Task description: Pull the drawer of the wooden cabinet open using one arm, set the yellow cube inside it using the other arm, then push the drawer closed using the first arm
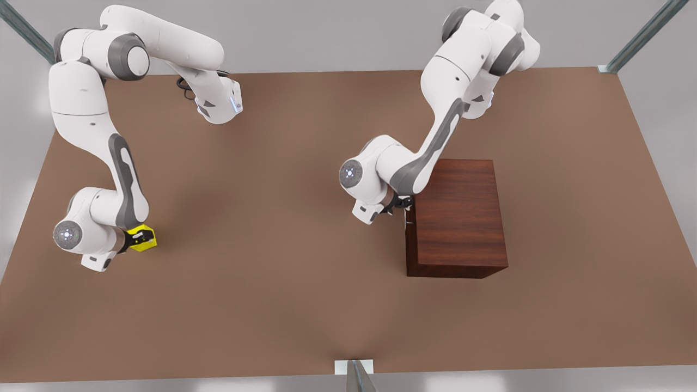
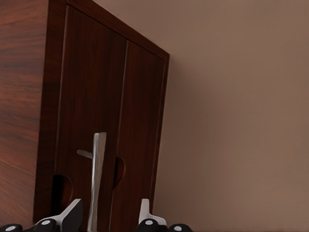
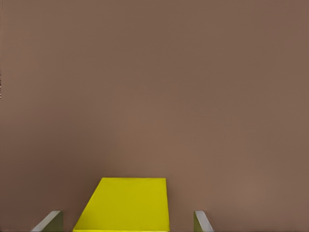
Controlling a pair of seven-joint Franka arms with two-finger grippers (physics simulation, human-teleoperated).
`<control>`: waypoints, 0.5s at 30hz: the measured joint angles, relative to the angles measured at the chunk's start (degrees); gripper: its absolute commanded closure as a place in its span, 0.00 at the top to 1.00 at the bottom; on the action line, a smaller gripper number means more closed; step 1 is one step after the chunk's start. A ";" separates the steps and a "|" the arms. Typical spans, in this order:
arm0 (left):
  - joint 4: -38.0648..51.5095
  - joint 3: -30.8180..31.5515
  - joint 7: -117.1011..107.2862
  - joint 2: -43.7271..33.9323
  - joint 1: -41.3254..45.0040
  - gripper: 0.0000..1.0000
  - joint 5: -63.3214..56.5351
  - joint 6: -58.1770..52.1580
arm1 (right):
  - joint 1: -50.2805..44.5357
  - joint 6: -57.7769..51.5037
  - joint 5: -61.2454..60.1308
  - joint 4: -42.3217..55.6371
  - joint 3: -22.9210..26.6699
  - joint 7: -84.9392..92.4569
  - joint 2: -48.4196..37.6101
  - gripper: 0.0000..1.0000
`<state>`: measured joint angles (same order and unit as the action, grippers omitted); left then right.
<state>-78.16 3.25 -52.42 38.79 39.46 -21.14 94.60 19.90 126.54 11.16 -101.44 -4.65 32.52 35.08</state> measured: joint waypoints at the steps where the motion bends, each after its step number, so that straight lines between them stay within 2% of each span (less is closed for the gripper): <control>1: 0.00 0.00 -0.11 0.23 0.00 0.68 -0.02 0.19 | 0.03 0.15 0.04 -0.26 0.00 0.43 0.11 1.00; 4: 0.00 0.00 -0.39 0.85 -0.01 0.67 -0.09 0.68 | 0.26 0.66 0.08 -0.57 -0.01 1.58 1.02 1.00; 5: -0.01 -0.01 -0.47 1.01 -0.01 0.64 -0.11 0.81 | 0.47 0.83 0.08 -0.64 -0.01 1.93 1.35 0.96; 7: -0.01 -0.01 -0.63 1.14 -0.01 0.61 -0.13 1.05 | 0.60 1.08 0.04 -0.63 0.00 2.59 1.60 0.68; 8: 0.00 0.03 -0.71 1.17 -0.01 0.60 -0.13 1.17 | 0.59 1.20 -0.04 -0.61 0.00 2.95 1.64 0.59; 9: 0.00 0.05 -0.78 1.18 0.00 0.60 -0.10 1.30 | 0.58 1.32 -0.20 -0.62 0.00 3.34 1.67 0.55; 12: 0.36 0.16 -0.99 1.19 0.10 0.60 0.05 1.68 | 0.69 1.22 -0.53 -0.55 -0.78 4.45 0.05 0.52; 15: 1.14 0.47 -1.24 1.52 0.60 0.60 0.02 1.91 | 0.73 -1.10 -0.84 1.14 -3.91 5.13 -6.08 0.52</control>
<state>-77.02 3.72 -53.66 40.31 40.07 -21.12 96.51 20.63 125.44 10.32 -100.29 -8.56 37.65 29.00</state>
